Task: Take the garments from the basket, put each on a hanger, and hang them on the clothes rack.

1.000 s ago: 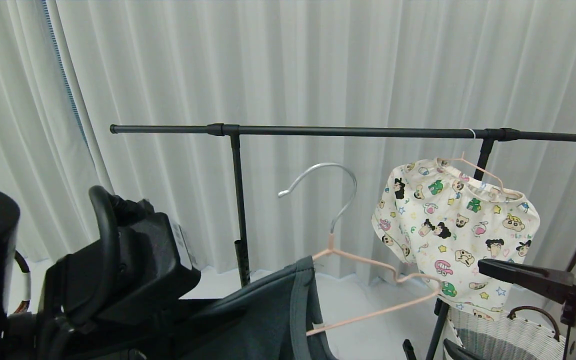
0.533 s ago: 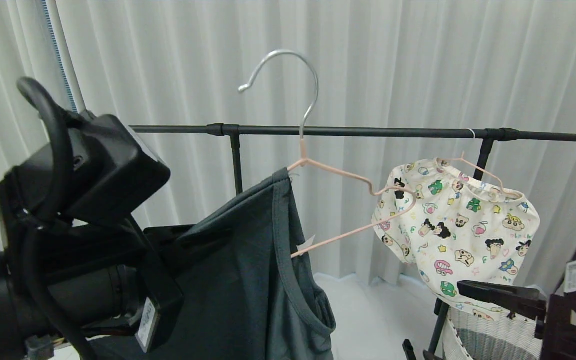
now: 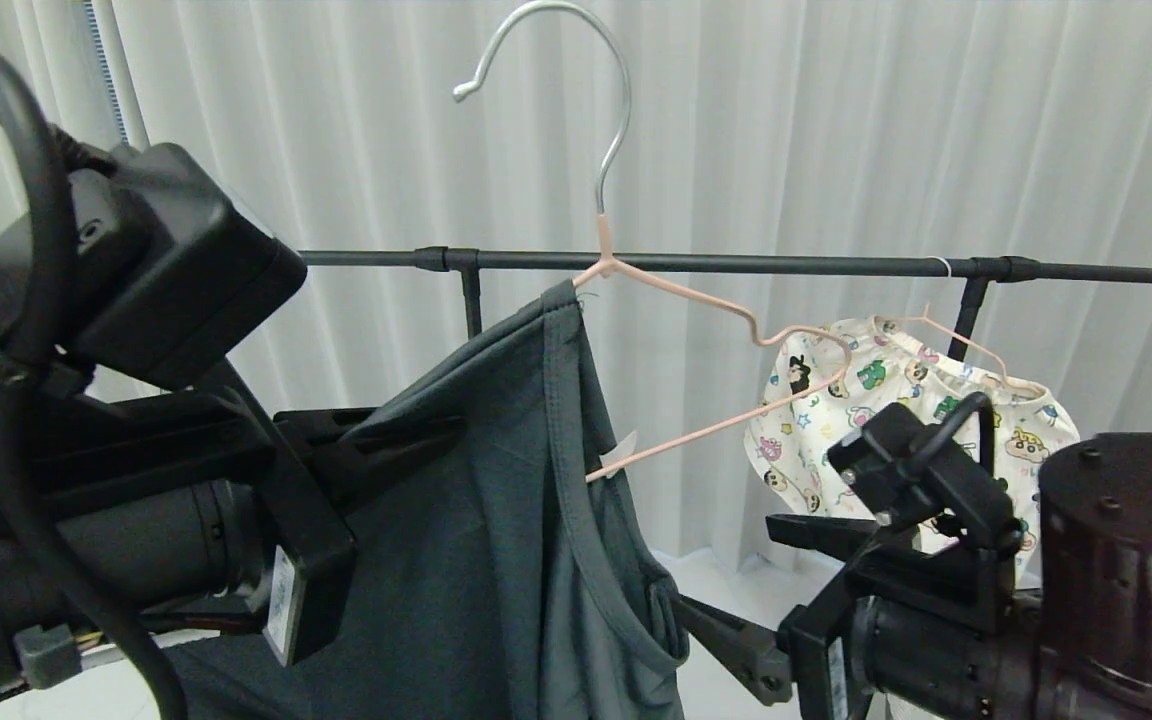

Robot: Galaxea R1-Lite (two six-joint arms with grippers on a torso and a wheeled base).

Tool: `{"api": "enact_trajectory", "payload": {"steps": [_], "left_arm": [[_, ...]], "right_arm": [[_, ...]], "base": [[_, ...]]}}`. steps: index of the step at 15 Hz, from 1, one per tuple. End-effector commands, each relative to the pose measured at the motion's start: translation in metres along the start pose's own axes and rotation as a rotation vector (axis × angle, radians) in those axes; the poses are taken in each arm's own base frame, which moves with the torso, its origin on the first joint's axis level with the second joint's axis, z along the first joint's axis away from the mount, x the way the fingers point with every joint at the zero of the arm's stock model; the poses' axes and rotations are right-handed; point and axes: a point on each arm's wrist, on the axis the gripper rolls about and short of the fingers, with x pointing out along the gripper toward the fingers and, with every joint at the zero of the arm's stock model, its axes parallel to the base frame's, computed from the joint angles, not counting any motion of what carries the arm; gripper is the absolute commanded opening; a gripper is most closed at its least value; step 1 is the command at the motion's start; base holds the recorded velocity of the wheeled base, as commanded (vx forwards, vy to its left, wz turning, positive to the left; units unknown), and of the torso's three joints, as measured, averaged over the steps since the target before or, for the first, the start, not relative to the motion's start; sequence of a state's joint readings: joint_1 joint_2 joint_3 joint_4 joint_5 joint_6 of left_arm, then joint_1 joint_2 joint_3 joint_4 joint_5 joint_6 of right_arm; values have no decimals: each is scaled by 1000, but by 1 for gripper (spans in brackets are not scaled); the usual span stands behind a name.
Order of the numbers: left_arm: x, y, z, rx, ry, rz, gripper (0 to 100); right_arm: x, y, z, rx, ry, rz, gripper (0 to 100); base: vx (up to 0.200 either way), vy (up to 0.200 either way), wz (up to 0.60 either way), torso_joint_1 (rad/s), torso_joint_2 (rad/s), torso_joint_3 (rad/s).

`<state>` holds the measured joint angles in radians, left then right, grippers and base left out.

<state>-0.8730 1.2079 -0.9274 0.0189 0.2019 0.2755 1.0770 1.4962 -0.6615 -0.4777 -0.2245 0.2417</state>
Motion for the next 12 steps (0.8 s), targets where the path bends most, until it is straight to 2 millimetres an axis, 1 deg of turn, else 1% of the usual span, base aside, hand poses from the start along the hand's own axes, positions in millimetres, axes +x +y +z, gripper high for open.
{"api": "enact_trajectory", "payload": {"steps": [1,4,6,9,10,11,12], "left_arm": [[0,0,2,-3,-11,-1,0],[-1,0,2,-5,-18,-1,0],[-1,0,1,-5,-18,-1,0],[-1,0,0,-8,-20,2,0],[0,-1,-2,-7,-12,1,0],[-1,-1,-7,-3,1,4,0],[-1,-2,-15,-1,27,7,0]], "right_arm": [[28,9,-12,-22,65,-29,100],[44,11,-27,-39,120,-93,100],[46,8,-32,-38,131,-137,100],[43,-7,-41,-39,162,-222,100],[41,-12,-41,-35,156,-255,100],[36,-25,-40,-26,152,-317,100],[30,-38,-40,-13,152,-371,100]], "base": [[0,0,0,0,0,0],[0,0,0,0,0,0],[0,0,0,0,0,0],[0,0,0,0,0,0],[0,0,0,0,0,0],[0,0,0,0,0,0],[0,0,0,0,0,0]]}}
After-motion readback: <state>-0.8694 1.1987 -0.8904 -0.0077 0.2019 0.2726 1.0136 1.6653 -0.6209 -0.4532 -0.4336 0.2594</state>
